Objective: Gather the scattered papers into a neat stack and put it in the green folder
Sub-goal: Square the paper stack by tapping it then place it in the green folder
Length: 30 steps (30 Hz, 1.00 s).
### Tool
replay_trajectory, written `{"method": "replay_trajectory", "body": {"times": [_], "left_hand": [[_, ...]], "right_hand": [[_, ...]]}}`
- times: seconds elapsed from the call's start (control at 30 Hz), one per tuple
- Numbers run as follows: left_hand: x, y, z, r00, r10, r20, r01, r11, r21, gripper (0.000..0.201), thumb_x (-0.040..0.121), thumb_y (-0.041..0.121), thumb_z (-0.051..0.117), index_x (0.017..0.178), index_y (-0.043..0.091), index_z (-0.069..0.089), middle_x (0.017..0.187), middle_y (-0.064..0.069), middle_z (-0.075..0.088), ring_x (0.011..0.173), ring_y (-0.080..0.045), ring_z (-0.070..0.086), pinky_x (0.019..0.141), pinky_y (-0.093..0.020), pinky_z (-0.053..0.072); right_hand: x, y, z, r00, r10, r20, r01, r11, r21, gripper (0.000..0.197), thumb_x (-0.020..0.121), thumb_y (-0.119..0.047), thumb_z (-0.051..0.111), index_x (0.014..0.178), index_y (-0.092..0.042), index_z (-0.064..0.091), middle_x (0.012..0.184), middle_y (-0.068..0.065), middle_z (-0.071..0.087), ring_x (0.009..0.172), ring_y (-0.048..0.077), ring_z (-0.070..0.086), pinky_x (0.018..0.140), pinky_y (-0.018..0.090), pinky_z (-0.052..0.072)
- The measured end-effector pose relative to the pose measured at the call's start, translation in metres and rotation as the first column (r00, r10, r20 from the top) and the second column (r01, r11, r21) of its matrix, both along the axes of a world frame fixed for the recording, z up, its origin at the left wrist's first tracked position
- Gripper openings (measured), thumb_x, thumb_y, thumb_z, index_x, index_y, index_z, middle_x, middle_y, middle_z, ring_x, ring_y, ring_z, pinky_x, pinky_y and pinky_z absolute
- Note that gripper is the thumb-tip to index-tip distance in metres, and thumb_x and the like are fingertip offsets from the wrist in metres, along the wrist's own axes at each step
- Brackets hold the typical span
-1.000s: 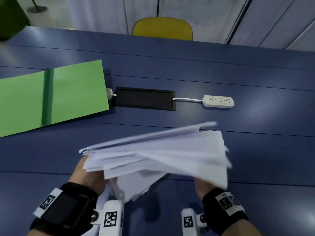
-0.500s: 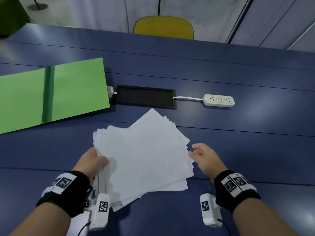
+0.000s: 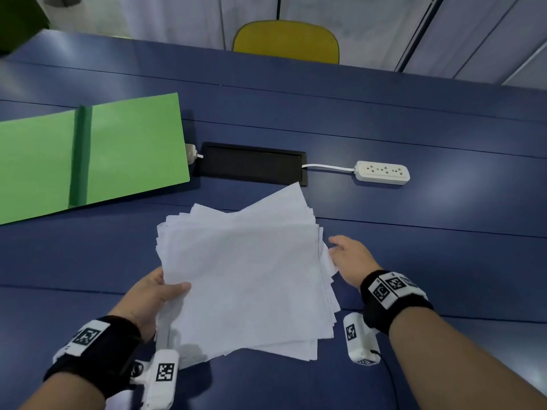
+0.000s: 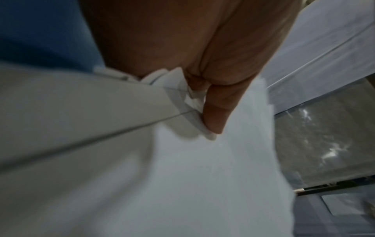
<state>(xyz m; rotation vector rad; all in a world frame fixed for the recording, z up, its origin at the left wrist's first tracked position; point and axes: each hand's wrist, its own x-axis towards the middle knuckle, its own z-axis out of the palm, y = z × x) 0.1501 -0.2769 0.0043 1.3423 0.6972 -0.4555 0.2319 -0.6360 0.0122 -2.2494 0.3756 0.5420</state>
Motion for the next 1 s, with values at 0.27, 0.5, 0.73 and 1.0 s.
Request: {"method": "replay_trajectory", "body": {"times": [0.27,0.5,0.73,1.0], "left_hand": [[0.003,-0.004,-0.007,0.996,0.058,-0.065,-0.052,0.994,0.097,0.017,0.090,0.000,0.063,0.106,0.002,0.058,0.106,-0.024,0.070,0.082,-0.035,0.066,0.074,-0.044,0.054],[-0.007,-0.011,-0.006,0.995,0.030,-0.100,-0.024,0.998,0.055,0.015,0.091,0.002,0.062,0.106,0.002,0.063,0.101,-0.019,0.075,0.089,-0.037,0.069,0.082,-0.047,0.054],[-0.025,-0.007,-0.009,0.994,0.054,-0.094,-0.052,0.998,0.033,0.010,0.093,-0.003,0.057,0.102,0.000,0.062,0.102,-0.026,0.073,0.088,-0.041,0.070,0.082,-0.050,0.055],[-0.048,-0.029,-0.005,0.967,0.237,-0.092,-0.244,0.968,-0.064,0.016,0.093,-0.007,0.053,0.107,-0.001,0.058,0.101,-0.028,0.070,0.086,-0.041,0.067,0.076,-0.047,0.054]], "right_hand": [[-0.005,-0.003,-0.012,0.998,-0.028,-0.054,0.017,0.982,-0.188,0.015,0.087,-0.005,0.053,0.073,-0.009,0.049,0.073,0.007,0.050,0.067,0.023,0.045,0.060,0.035,0.046],[-0.021,-0.006,-0.017,0.959,0.026,-0.281,-0.101,0.962,-0.255,0.037,0.090,0.002,0.052,0.065,-0.013,0.030,0.071,0.002,0.026,0.093,0.018,0.041,0.072,0.025,0.044],[-0.052,-0.010,-0.004,0.942,0.164,-0.293,-0.207,0.971,-0.121,0.021,0.087,-0.003,0.054,0.070,-0.010,0.046,0.082,0.007,0.050,0.078,0.021,0.046,0.068,0.032,0.038],[-0.131,0.000,0.008,0.805,-0.579,-0.129,0.593,0.780,0.201,0.043,0.088,-0.051,0.067,0.102,-0.011,0.056,0.094,0.008,0.061,0.083,0.027,0.059,0.072,0.040,0.051]]}}
